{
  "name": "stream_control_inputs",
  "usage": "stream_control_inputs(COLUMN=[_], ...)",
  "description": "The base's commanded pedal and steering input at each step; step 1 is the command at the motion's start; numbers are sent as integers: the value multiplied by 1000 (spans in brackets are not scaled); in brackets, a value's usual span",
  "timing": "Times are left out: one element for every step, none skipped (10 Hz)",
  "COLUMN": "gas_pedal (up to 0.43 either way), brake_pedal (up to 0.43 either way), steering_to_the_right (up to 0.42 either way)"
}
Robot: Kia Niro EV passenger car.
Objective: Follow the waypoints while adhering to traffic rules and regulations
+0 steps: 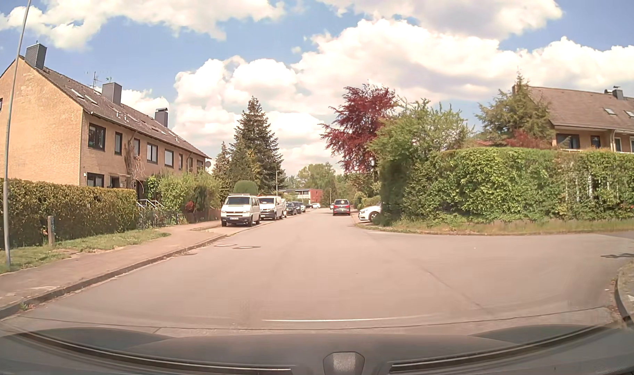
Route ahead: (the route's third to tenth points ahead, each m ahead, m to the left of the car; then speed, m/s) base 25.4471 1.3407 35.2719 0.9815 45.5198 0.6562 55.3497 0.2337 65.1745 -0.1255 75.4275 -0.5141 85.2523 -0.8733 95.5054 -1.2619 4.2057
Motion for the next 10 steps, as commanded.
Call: stream_control_inputs(gas_pedal=[79,79,47,0,0,0,0,0,0,0], brake_pedal=[0,0,0,0,0,0,0,0,0,0], steering_to_the_right=[5,5,6,7,9,14,19,21,21,23])
